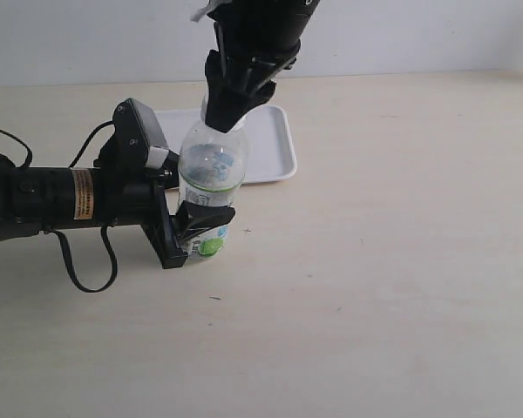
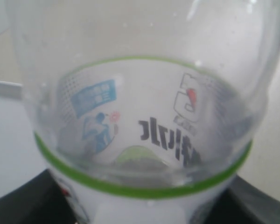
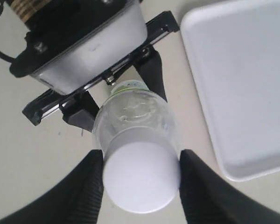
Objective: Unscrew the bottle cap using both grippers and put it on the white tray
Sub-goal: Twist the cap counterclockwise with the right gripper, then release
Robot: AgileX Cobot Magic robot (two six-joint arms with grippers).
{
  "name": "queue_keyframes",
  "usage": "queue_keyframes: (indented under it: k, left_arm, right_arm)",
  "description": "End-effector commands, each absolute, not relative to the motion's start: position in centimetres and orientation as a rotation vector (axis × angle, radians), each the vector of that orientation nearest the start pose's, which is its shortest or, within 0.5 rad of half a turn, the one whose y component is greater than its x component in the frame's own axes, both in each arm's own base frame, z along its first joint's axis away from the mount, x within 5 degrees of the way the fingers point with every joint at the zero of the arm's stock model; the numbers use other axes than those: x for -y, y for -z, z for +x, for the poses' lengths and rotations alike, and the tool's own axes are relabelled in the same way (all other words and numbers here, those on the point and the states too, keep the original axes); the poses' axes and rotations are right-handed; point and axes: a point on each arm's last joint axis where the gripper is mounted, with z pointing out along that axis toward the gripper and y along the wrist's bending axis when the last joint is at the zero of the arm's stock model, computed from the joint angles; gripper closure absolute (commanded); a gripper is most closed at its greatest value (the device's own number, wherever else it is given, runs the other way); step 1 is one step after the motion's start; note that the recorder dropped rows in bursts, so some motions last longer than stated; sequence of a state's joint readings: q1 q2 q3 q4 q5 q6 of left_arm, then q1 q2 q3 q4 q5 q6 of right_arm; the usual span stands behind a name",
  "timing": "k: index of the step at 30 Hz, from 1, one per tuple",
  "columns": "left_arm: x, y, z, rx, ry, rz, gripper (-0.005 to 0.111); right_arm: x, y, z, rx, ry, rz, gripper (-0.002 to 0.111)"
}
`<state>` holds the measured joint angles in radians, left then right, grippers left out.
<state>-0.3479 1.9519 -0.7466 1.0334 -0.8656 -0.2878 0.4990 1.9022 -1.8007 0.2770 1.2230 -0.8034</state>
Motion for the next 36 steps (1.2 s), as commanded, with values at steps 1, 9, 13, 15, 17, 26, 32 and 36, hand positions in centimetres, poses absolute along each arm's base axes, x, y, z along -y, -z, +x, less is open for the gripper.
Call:
queue_keyframes:
  k: [1,9,13,15,17,26,32,36]
  left_arm:
    - [16.9,-12.1,28.76,-1.632,0.655,1.226,0.107]
    - [16.9,-12.1,28.76,-1.643,0.665,1.214,0.107]
    - [16.9,-12.1,28.76,-1.645,0.666,1.213,0.107]
    - [16.9,-12.1,28.76,-1.646,0.667,1.211,0.107]
    - [16.9,-12.1,28.76,-1.649,0.67,1.208,0.107]
    - [16.94,-12.17,28.74,-1.641,0.676,1.206,0.107]
    - [17.0,-12.28,28.71,-1.629,0.687,1.202,0.107]
    - [17.0,-12.28,28.71,-1.629,0.687,1.202,0.107]
  right_arm:
    - [-21.74,-31.8,34.73,-2.037,-0.258,-1.808,0.108]
    - [-21.74,-31.8,34.73,-1.821,-0.195,-2.008,0.108]
    - [-21.74,-31.8,34.73,-1.71,-0.164,-2.097,0.108]
    - [-21.74,-31.8,34.73,-1.64,-0.145,-2.149,0.108]
    - [-21.74,-31.8,34.73,-1.559,-0.123,-2.205,0.108]
    - [-21.69,-31.79,34.76,-1.203,-0.021,-2.416,0.108]
    - [-21.69,-31.79,34.76,-0.937,0.044,-2.532,0.108]
    - [-21.69,-31.79,34.76,-0.765,0.085,-2.591,0.108]
